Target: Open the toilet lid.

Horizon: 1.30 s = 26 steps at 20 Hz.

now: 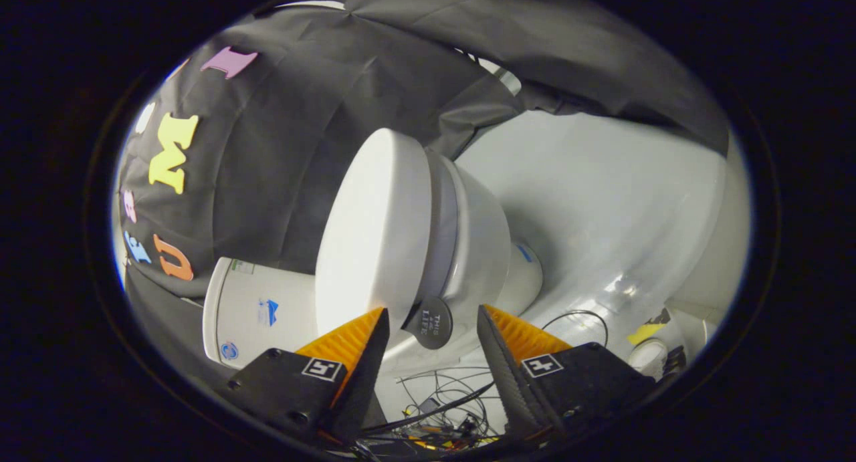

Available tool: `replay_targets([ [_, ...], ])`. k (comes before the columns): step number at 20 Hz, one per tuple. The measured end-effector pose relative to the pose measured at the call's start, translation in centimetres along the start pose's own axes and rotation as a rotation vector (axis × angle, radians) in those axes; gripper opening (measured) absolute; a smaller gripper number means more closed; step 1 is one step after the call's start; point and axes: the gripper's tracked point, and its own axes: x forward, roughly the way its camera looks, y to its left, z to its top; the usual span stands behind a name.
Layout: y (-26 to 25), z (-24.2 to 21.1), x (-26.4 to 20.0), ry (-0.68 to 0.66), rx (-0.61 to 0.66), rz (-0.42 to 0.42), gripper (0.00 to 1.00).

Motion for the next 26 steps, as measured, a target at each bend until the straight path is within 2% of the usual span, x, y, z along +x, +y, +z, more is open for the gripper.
replay_targets([
  [5, -0.3, -0.2, 0.9, 0.036, -0.006, -0.001, 0.64],
  [9, -0.1, 0.3, 1.2, 0.059, 0.064, 0.045, 0.42],
  [10, -0.3, 0.4, 1.3, 0.059, 0.084, 0.041, 0.30],
  [11, -0.4, 0.3, 1.3, 0.063, 0.105, 0.048, 0.30],
  [13, -0.3, 0.7, 0.9, 0.067, 0.144, 0.068, 0.23],
  [16, 0.1, 0.6, 0.9, 0.050, 0.082, 0.048, 0.11],
  [19, 0.3, 0.8, 0.7, 0.052, 0.062, 0.023, 0.10],
  [23, 0.3, 1.1, 0.4, 0.065, 0.201, 0.022, 0.10],
  [26, 0.7, 0.6, 0.5, 0.060, 0.165, 0.015, 0.09],
])
